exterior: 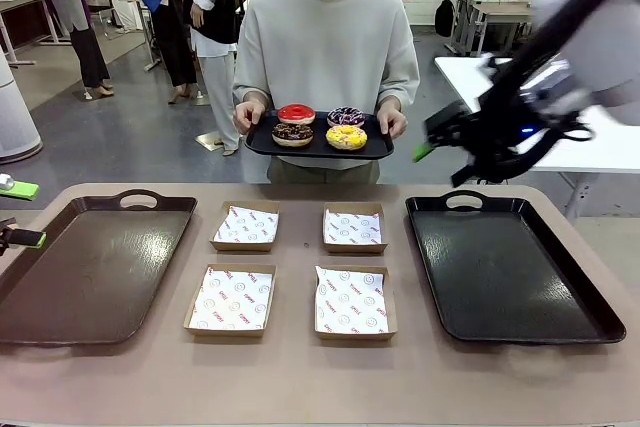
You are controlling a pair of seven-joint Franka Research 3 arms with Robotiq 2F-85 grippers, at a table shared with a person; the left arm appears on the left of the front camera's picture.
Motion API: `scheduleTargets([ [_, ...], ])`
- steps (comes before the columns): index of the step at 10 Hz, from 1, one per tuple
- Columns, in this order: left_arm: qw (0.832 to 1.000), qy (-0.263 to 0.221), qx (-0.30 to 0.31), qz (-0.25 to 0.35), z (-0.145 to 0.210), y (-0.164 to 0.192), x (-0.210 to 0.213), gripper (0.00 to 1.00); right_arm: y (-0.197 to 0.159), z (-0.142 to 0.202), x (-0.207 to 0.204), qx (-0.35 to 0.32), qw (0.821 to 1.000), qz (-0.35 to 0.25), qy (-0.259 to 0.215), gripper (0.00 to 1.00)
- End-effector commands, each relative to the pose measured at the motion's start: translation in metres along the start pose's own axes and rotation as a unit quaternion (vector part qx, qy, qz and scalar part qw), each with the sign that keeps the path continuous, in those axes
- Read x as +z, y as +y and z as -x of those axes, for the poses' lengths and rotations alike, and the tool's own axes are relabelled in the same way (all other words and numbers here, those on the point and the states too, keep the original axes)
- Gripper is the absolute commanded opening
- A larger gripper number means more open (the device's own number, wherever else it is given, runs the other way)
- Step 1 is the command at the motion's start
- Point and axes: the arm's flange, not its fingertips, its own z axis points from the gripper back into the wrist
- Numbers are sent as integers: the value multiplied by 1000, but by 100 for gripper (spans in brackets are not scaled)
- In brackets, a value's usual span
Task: Individually package the donuts and arrange them on the tray.
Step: Pick up one Paper togo box.
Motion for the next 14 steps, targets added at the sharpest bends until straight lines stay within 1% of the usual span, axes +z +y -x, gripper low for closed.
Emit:
scheduleTargets([
  [1, 1000, -3, -2, 7, 0, -1, 2, 100, 16, -37, -36, 2, 991, 127, 38, 100],
  [2, 1000, -3, -2, 7, 0, -1, 2, 100, 29, -48, -53, 5, 986, 161, 40, 100],
  [4, 1000, -3, -2, 7, 0, -1, 2, 100, 41, -61, -71, 4, 981, 192, 39, 100],
  [5, 1000, -3, -2, 7, 0, -1, 2, 100, 41, -63, -73, 1, 981, 189, 35, 100],
  [6, 1000, -3, -2, 7, 0, -1, 2, 100, 26, -44, -72, 17, 983, 180, 28, 100],
  [12, 1000, -3, -2, 7, 0, -1, 2, 100, 26, -44, -72, 17, 983, 180, 28, 100],
  [13, 1000, -3, -2, 7, 0, -1, 2, 100, 30, -51, -73, 15, 982, 187, 31, 100],
  [14, 1000, -3, -2, 7, 0, -1, 2, 100, 29, -56, -95, -2, 980, 193, 38, 100],
])
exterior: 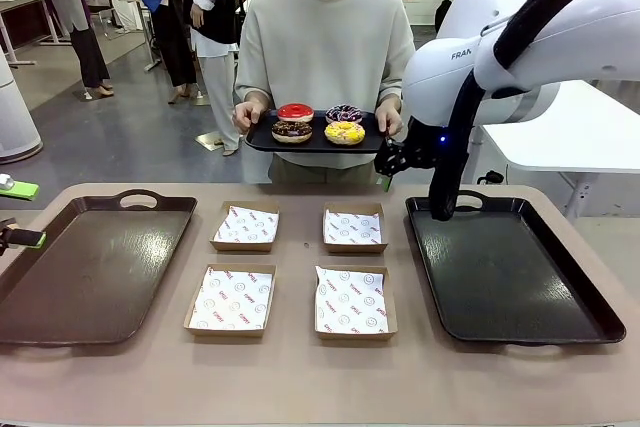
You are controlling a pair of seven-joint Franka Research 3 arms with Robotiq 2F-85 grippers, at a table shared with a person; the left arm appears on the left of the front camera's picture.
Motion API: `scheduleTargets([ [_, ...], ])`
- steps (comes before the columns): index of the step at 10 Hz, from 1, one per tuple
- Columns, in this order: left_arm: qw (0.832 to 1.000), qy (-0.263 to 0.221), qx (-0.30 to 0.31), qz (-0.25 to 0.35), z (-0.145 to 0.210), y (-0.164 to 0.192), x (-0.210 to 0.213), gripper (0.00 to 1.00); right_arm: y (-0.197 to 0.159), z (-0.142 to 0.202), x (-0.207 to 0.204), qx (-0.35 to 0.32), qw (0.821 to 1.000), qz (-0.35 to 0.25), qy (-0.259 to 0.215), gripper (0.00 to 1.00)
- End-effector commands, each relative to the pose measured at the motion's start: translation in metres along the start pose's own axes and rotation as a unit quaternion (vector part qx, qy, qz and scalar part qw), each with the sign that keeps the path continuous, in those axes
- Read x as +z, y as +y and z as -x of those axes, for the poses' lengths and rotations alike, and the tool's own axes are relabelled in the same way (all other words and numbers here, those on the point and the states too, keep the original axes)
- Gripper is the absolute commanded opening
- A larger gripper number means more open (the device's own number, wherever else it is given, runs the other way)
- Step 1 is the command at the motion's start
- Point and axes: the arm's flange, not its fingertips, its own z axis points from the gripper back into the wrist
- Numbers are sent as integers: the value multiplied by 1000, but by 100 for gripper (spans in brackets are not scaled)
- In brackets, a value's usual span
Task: Individually package the donuts and arrange them on the tray.
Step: Pick up one Paper togo box.
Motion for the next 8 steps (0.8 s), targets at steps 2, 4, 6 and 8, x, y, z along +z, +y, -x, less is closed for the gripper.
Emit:
scheduleTargets([
  [2, 1000, -3, -2, 7, 0, -1, 1, 100, 26, -19, -43, -20, 1000, 18, 8, 100],
  [4, 1000, -3, -2, 7, 0, -1, 1, 100, 34, -37, -68, -20, 999, 31, 7, 100],
  [6, 1000, -3, -2, 7, 0, -1, 1, 100, 33, -48, -86, -20, 998, 55, 6, 100],
  [8, 1000, -3, -2, 7, 0, -1, 1, 100, 29, -56, -102, -18, 998, 67, 2, 100],
])
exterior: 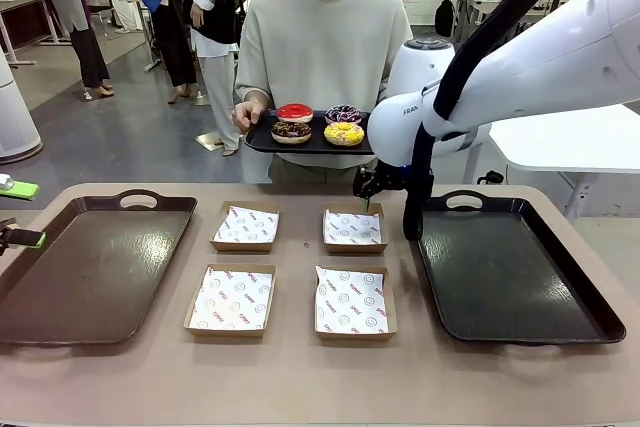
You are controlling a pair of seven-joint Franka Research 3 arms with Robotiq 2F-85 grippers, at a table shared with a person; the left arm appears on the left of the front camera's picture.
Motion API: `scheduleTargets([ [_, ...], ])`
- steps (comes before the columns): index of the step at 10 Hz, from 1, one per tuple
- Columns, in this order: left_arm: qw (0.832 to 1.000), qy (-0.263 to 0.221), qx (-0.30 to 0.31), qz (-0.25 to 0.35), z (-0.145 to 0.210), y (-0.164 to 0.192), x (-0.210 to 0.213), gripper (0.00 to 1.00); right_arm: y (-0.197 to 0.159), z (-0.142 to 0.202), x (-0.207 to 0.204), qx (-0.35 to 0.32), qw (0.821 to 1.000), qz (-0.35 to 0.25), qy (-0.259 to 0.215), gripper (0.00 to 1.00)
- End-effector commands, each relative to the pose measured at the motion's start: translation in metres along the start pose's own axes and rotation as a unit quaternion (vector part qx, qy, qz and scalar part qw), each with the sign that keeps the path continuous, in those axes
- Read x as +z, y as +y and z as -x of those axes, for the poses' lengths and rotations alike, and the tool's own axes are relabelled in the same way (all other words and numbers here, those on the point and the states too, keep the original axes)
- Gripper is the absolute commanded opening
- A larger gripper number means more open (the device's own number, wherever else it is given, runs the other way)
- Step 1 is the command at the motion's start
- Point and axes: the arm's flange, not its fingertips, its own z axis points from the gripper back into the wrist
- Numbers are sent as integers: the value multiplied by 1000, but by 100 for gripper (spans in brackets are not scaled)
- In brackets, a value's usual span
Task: Individually package the donuts and arrange them on the tray.
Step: Pick up one Paper togo box.
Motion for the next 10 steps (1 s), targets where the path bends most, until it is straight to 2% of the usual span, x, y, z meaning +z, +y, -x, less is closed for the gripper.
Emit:
scheduleTargets([
  [1, 1000, -2, -2, 7, 0, -1, 1, 100, 8, -10, -12, -8, 1000, 13, -3, 100],
  [10, 1000, -2, -2, 7, 0, -1, 1, 100, 0, -16, -40, -17, 1000, -10, 22, 100],
])
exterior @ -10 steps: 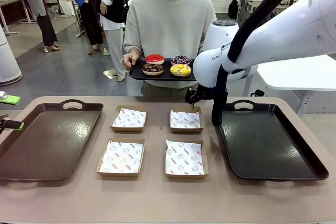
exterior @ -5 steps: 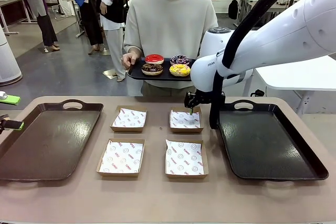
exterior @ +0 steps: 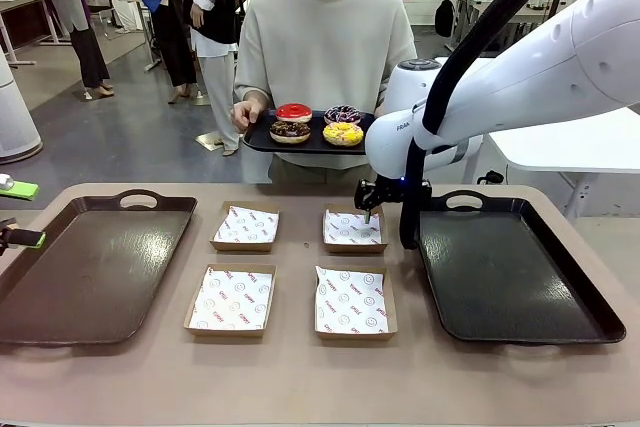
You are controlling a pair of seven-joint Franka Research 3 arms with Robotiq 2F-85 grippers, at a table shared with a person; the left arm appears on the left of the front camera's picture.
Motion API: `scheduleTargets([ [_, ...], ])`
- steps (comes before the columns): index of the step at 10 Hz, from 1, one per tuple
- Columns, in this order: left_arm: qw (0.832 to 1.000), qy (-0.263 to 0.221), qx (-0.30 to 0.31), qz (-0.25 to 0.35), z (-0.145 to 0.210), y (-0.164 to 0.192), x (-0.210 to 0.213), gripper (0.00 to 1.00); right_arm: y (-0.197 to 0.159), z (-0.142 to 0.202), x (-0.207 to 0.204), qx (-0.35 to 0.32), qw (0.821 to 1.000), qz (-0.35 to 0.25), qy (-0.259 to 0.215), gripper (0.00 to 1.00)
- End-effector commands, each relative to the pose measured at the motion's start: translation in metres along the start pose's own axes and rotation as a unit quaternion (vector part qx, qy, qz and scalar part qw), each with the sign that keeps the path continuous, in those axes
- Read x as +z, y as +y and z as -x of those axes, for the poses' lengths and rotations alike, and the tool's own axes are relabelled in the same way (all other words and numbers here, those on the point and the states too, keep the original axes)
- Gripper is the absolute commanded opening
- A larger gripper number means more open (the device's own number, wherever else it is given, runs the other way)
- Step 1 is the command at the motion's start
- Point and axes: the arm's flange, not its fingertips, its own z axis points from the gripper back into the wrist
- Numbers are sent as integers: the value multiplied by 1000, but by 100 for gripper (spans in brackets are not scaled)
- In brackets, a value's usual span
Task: Individually package the donuts and arrange them on the tray.
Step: Pick up one Paper togo box.
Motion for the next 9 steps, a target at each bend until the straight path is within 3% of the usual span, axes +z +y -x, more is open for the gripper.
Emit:
scheduleTargets([
  [1, 1000, -2, -2, 7, 0, -1, 1, 100, 4, -9, -3, -8, 1000, -21, -1, 100],
  [2, 1000, -2, -2, 7, 0, -1, 1, 100, 5, -9, -3, -6, 1000, -26, 0, 100],
  [3, 1000, -2, -2, 7, 0, -1, 1, 100, 6, -10, -4, -4, 999, -32, -2, 75],
  [4, 1000, -2, -2, 7, 0, -1, 1, 100, 5, -10, -5, -4, 999, -33, 1, 41],
  [5, 1000, -2, -2, 7, 0, -1, 1, 100, 5, -10, -5, -6, 999, -33, 2, 16],
  [6, 1000, -2, -2, 7, 0, -1, 1, 100, 5, -9, -5, -7, 999, -33, 3, 36],
  [7, 1000, -2, -2, 7, 0, -1, 1, 100, 5, -9, -6, -8, 999, -32, 5, 0],
  [9, 1000, -2, -2, 7, 0, -1, 1, 100, 4, -9, -6, -12, 999, -34, 7, 0],
])
